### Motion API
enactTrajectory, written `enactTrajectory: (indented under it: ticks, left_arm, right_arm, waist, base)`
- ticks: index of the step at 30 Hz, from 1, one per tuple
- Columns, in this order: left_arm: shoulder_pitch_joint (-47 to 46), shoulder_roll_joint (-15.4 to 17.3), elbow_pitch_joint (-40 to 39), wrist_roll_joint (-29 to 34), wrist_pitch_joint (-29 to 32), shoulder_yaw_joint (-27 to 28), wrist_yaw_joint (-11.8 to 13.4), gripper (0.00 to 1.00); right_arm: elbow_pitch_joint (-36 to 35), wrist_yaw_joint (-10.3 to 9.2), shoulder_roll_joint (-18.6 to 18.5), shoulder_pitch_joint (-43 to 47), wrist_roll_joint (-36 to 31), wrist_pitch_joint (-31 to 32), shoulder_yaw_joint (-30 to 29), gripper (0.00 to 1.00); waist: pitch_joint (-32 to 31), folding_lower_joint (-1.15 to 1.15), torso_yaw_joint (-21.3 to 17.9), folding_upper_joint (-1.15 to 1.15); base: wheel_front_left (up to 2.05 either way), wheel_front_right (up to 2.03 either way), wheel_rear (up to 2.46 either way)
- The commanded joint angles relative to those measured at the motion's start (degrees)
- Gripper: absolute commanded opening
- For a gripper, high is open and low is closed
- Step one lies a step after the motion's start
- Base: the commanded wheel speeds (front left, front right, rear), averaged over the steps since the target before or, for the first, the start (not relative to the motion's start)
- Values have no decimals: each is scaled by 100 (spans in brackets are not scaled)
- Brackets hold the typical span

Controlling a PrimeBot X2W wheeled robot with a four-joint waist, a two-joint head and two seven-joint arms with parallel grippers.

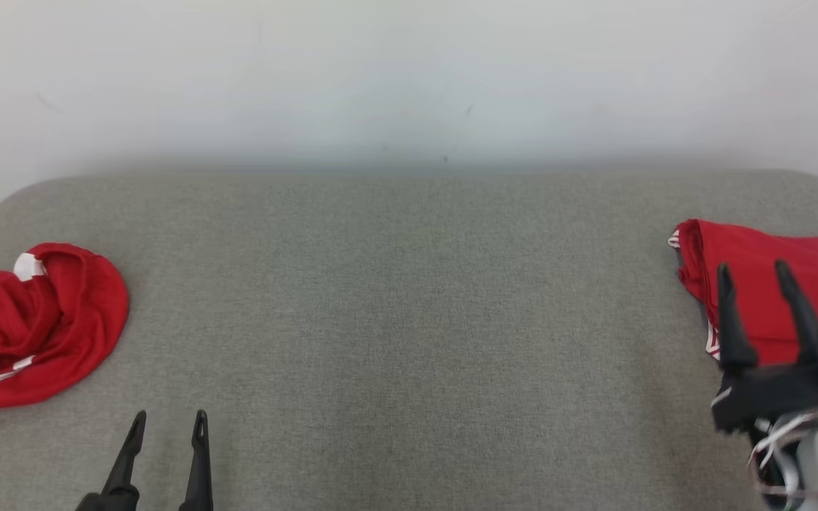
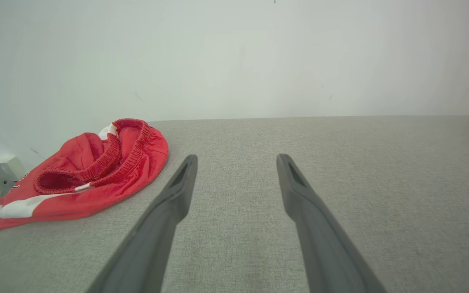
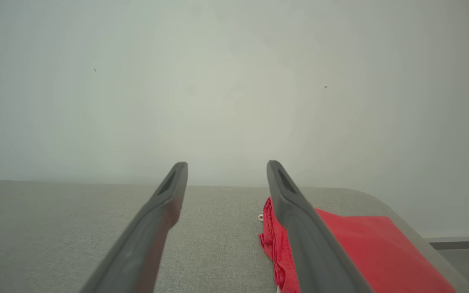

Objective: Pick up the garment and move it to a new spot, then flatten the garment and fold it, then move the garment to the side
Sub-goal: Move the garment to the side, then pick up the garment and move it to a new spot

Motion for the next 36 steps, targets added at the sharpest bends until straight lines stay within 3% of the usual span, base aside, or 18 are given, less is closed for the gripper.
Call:
enactTrajectory:
  ticks: [1, 4, 14, 24, 36]
  left_arm:
    - [110, 4, -12, -8, -21, 7, 13, 100]
    - [207, 13, -50, -9, -22, 34, 38, 100]
    - [290, 25, -134, 5, -22, 69, 87, 100]
    - [318, 4, -146, 13, -22, 83, 126, 100]
    - [277, 50, -107, 52, -22, 68, 130, 100]
  right_arm:
    - [-161, 6, 119, 203, -80, -16, -92, 100]
    - [-814, 6, 588, 926, -385, -16, -259, 100]
    - [-1646, 6, 1265, 2099, -695, -16, -421, 100]
    - [-1675, 6, 1506, 2482, -795, -16, -375, 100]
    - [-1636, 6, 1539, 2471, -862, -17, -379, 100]
  waist:
    - [-134, 1, 98, 1]
    - [-226, 1, 132, 1]
    - [-279, 1, 138, 1]
    - [-314, 1, 127, 1]
    - [-316, 1, 127, 1]
  base:
    - [0, 0, 0]
    - [0, 0, 0]
    - [0, 0, 0]
    - [0, 0, 0]
    - [0, 0, 0]
